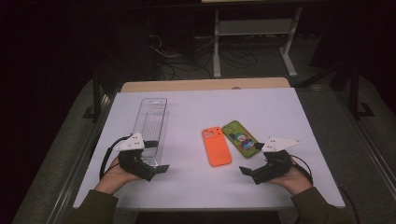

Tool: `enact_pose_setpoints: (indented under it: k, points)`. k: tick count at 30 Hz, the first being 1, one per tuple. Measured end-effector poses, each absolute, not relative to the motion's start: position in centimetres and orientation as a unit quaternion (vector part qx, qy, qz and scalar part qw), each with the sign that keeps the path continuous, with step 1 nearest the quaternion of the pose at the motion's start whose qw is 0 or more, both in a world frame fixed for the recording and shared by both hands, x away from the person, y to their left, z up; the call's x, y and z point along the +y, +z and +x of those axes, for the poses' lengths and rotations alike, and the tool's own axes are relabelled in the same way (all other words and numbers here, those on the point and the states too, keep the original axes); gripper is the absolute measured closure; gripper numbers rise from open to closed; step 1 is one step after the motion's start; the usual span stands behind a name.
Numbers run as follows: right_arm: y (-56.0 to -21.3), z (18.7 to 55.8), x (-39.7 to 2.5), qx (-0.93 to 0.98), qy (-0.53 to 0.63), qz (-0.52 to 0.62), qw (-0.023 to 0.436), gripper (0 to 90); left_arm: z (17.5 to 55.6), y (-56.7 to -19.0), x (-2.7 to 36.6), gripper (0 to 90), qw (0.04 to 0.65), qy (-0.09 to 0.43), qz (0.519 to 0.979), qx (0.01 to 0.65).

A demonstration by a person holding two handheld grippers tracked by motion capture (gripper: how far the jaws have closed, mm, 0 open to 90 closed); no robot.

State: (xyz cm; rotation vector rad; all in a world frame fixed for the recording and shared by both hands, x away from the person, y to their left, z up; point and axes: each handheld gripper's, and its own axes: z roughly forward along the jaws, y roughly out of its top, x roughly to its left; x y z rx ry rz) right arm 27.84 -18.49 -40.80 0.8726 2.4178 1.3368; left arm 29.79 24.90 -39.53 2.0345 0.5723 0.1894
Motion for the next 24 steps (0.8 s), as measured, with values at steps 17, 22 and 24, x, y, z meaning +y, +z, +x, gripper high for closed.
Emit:
enact_pose_setpoints:
  k: [17, 22, 24]
  points:
    - [-40.6, 28.8, -18.0, 0.831, 0.433, 0.324, 0.129, 0.0, 29.8, -39.2, 23.6, 0.0, 0.492, 0.068, 0.838, 0.224]
    - [-40.6, 29.4, -17.6, 0.835, 0.425, 0.326, 0.129, 0.0, 29.8, -39.1, 23.2, 0.0, 0.494, 0.067, 0.839, 0.219]
    - [-40.6, 29.6, -17.4, 0.834, 0.421, 0.333, 0.125, 0.0, 29.8, -39.1, 23.1, 0.0, 0.493, 0.066, 0.84, 0.218]
